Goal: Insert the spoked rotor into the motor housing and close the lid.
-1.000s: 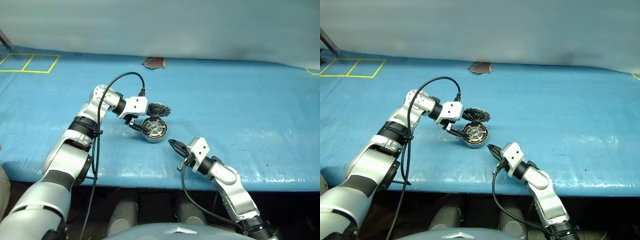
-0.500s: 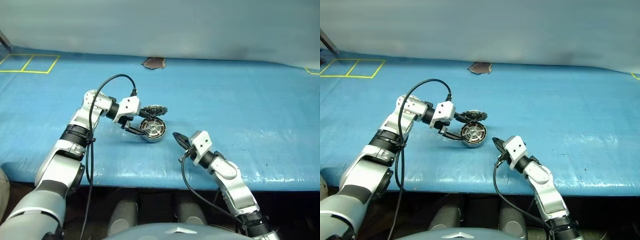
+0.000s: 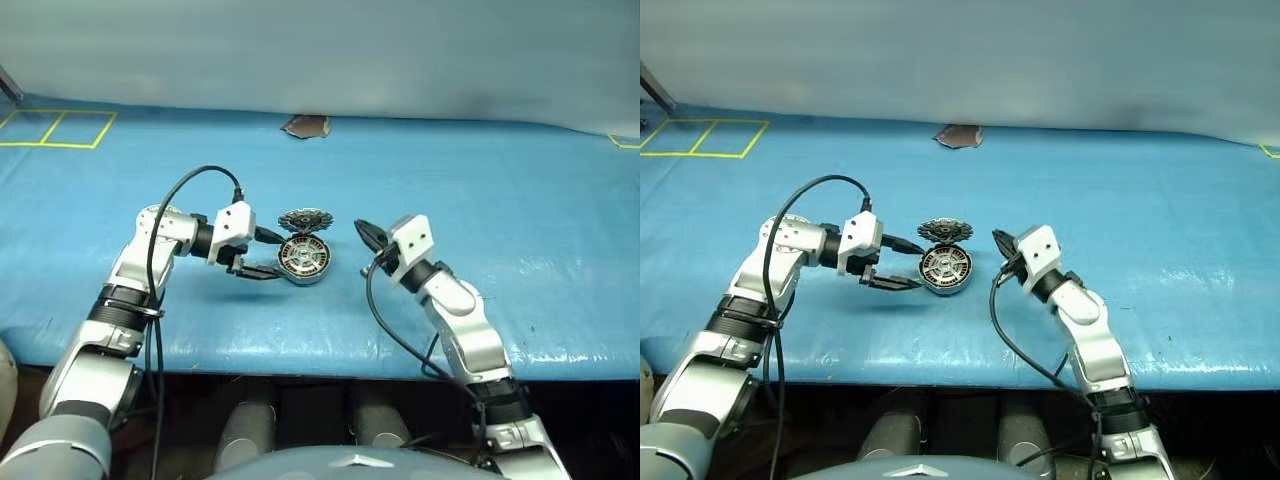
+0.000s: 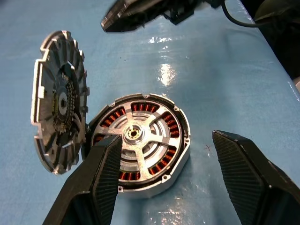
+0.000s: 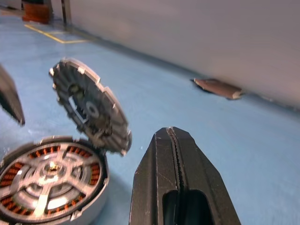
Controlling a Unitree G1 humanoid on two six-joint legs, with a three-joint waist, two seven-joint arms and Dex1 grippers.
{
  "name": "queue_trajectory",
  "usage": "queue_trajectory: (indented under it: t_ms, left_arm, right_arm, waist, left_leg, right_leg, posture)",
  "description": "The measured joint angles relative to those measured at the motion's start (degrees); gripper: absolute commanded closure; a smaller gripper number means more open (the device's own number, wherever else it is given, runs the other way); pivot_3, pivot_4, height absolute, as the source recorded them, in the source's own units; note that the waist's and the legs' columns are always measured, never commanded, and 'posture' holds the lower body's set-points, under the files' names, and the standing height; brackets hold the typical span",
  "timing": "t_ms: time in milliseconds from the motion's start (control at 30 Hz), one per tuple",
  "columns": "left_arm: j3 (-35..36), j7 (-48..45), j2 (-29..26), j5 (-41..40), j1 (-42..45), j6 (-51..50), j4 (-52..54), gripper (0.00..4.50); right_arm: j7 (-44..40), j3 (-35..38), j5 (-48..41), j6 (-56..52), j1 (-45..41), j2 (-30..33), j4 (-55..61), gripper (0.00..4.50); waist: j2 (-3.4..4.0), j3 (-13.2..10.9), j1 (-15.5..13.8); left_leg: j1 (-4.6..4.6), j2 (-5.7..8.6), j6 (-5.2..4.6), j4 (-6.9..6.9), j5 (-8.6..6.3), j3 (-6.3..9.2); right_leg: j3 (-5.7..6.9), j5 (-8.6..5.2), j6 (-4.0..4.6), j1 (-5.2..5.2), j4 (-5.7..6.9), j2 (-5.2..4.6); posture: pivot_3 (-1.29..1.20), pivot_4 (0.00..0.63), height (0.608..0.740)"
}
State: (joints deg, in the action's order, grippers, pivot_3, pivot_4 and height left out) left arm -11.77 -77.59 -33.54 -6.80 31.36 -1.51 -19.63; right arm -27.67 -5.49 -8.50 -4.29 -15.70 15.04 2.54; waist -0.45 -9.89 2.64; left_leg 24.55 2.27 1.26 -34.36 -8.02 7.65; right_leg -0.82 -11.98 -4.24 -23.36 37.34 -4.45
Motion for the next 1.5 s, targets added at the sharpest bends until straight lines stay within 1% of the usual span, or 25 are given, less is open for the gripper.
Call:
queue_trajectory:
  t_ms: [100,200,333,467,567,700,933,1067,1233,1500]
  left_arm:
    - [0.5,2.1,0.2,-0.5,-2.7,1.0,0.1,1.18]
    - [2.6,2.6,1.8,-4.1,-5.2,0.8,0.4,1.18]
    - [3.2,2.6,1.6,-5.6,-7.4,0.3,1.2,1.18]
    - [3.6,2.1,0.7,-8.0,-9.7,-3.5,3.0,1.18]
    - [4.6,1.2,-0.3,-10.3,-10.6,-6.2,4.5,1.18]
    - [6.1,1.1,-1.5,-12.3,-10.8,-8.3,5.5,1.18]
    - [6.8,0.7,-1.7,-13.6,-11.1,-9.2,6.3,1.18]
    - [6.8,0.8,-1.7,-13.6,-11.1,-9.2,6.3,1.18]
    - [7.2,0.8,-2.3,-13.6,-11.1,-9.2,6.3,1.18]
    - [8.6,1.3,-2.8,-13.6,-12.0,-9.7,6.3,1.18]
  right_arm:
    - [-1.6,-0.1,-0.9,0.1,-4.6,-0.3,-2.5,4.5]
    - [-4.1,-1.0,-1.2,0.1,-9.5,-1.8,-8.0,4.5]
    - [-6.9,-2.6,-1.1,0.4,-12.3,-3.3,-13.0,4.5]
    - [-8.8,-3.8,-0.6,1.1,-14.4,-4.3,-17.3,4.5]
    - [-9.6,-3.9,-0.4,1.3,-15.3,-4.4,-18.1,4.5]
    - [-11.5,-5.0,0.2,1.4,-14.8,-4.2,-17.8,4.5]
    - [-13.8,-6.5,0.2,-0.1,-9.6,-4.0,-14.8,4.5]
    - [-13.8,-6.8,0.3,-0.3,-7.6,-4.4,-14.0,4.5]
    - [-13.9,-9.0,1.0,-1.1,-5.5,-5.1,-13.8,4.5]
    - [-13.5,-10.4,2.0,0.3,-5.1,-6.4,-15.6,4.5]
  waist:
    - [0.0,0.0,-0.2]
    - [0.0,0.0,-0.3]
    - [0.0,0.0,-0.1]
    - [0.01,0.0,0.3]
    - [0.01,0.0,0.4]
    - [0.02,0.0,0.5]
    - [0.02,0.0,0.7]
    - [0.02,0.0,0.8]
    - [0.02,0.0,0.8]
    - [0.02,0.0,0.8]
  left_leg:
    - [0.01,0.01,0.0,0.05,0.0,0.02]
    - [0.02,0.01,0.0,0.07,0.0,0.01]
    - [0.0,0.01,0.01,0.15,0.01,0.0]
    - [-0.01,0.0,0.01,0.17,0.01,0.01]
    - [-0.01,0.0,0.02,0.17,0.02,0.02]
    - [-0.04,0.0,0.02,0.21,0.02,0.02]
    - [-0.04,-0.01,0.03,0.25,0.02,0.02]
    - [-0.07,-0.02,0.04,0.25,0.02,0.02]
    - [-0.07,-0.02,0.04,0.25,0.02,0.02]
    - [-0.19,-0.05,0.05,0.25,0.02,0.02]
  right_leg:
    - [0.01,-0.02,0.04,-0.01,0.01,0.0]
    - [0.01,-0.02,0.04,-0.03,0.0,0.0]
    - [-0.01,-0.02,0.05,-0.06,0.0,0.01]
    - [-0.01,-0.03,0.07,-0.07,0.01,0.03]
    - [0.0,-0.03,0.08,-0.08,0.02,0.03]
    - [0.0,-0.06,0.11,-0.08,0.03,0.03]
    - [-0.01,-0.07,0.13,-0.11,0.04,0.03]
    - [-0.01,-0.07,0.14,-0.1,0.06,0.03]
    - [-0.01,-0.12,0.2,-0.18,0.2,0.03]
    - [-0.01,-0.17,0.28,-0.16,0.37,0.03]
  posture:
    - [0.0,0.15,0.74]
    - [0.0,0.15,0.74]
    - [0.0,0.15,0.74]
    - [0.0,0.15,0.74]
    - [0.0,0.15,0.74]
    - [0.0,0.15,0.74]
    - [0.0,0.15,0.74]
    - [0.0,0.15,0.74]
    - [0.0,0.15,0.74]
    - [0.0,0.15,0.74]
